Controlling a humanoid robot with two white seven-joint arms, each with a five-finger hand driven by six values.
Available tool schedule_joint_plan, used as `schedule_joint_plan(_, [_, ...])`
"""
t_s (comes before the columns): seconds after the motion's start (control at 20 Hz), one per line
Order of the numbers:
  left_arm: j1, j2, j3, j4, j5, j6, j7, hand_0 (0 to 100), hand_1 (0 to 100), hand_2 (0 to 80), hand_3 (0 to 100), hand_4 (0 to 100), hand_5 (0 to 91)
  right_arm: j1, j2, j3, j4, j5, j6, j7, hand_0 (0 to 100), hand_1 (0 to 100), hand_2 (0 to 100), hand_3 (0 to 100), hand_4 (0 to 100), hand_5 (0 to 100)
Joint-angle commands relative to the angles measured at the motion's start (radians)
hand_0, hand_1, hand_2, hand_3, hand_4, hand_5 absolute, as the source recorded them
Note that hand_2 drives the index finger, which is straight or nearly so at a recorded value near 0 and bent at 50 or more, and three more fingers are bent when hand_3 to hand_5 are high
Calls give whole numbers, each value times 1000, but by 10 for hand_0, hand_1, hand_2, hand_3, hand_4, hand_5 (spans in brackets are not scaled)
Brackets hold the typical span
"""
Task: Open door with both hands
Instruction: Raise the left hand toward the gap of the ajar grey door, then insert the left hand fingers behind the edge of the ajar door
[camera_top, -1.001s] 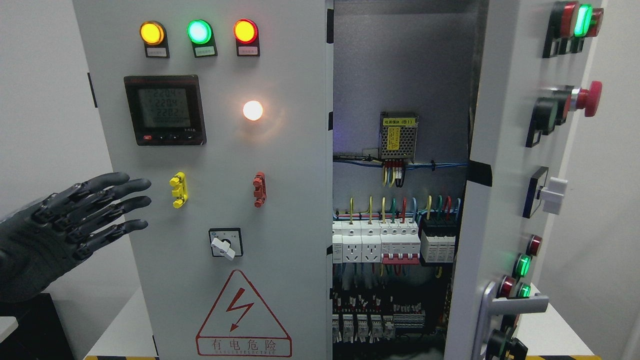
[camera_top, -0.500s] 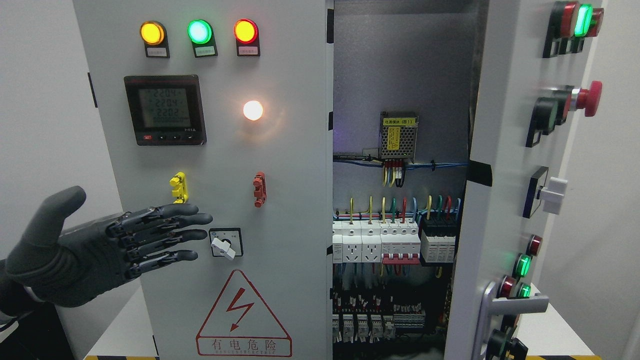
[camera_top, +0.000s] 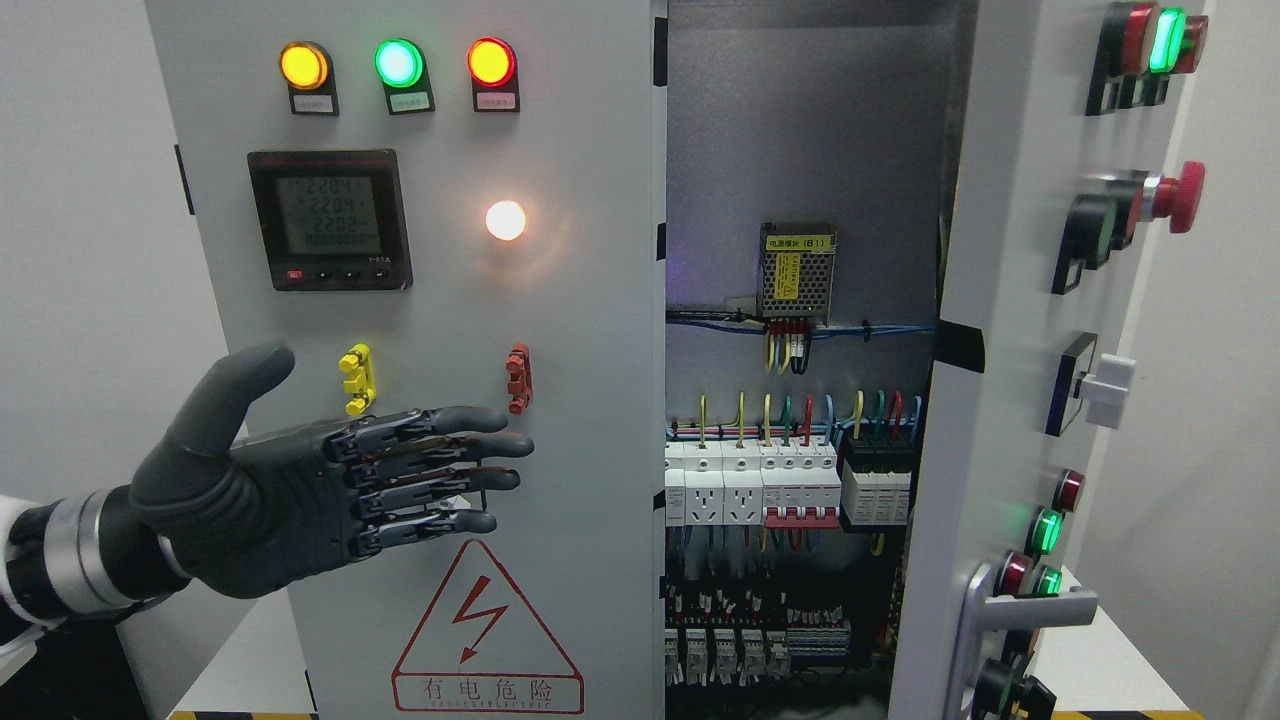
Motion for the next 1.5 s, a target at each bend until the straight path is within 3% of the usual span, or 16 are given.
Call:
schedule_joint_plan(0.0, [-63,-271,14,17,78,66,12,0,0,0,0,31,0,0,1,0,0,0,0,1,107,0,0,0,0,0])
schedule_joint_plan(0.35, [-69,-505,126,136,75,69,41,0,0,0,0,32,0,0,1,0,0,0,0,1,107,0,0,0,0,0])
schedule_joint_plan(0.65, [-71,-637,143,209,69,77,110,0,0,0,0,32,0,0,1,-1,0,0,0,1,107,0,0,0,0,0])
schedule_joint_plan(0.8, [-71,-684,141,226,66,91,140,0,0,0,0,31,0,0,0,0,0,0,0,1,107,0,0,0,0,0])
schedule_joint_plan(1.0, [-69,-741,141,229,50,91,249,0,0,0,0,31,0,0,0,0,0,0,0,1,107,0,0,0,0,0])
schedule_joint_plan(1.45, [-69,-812,133,228,43,88,361,0,0,0,0,31,0,0,1,0,0,0,0,1,107,0,0,0,0,0])
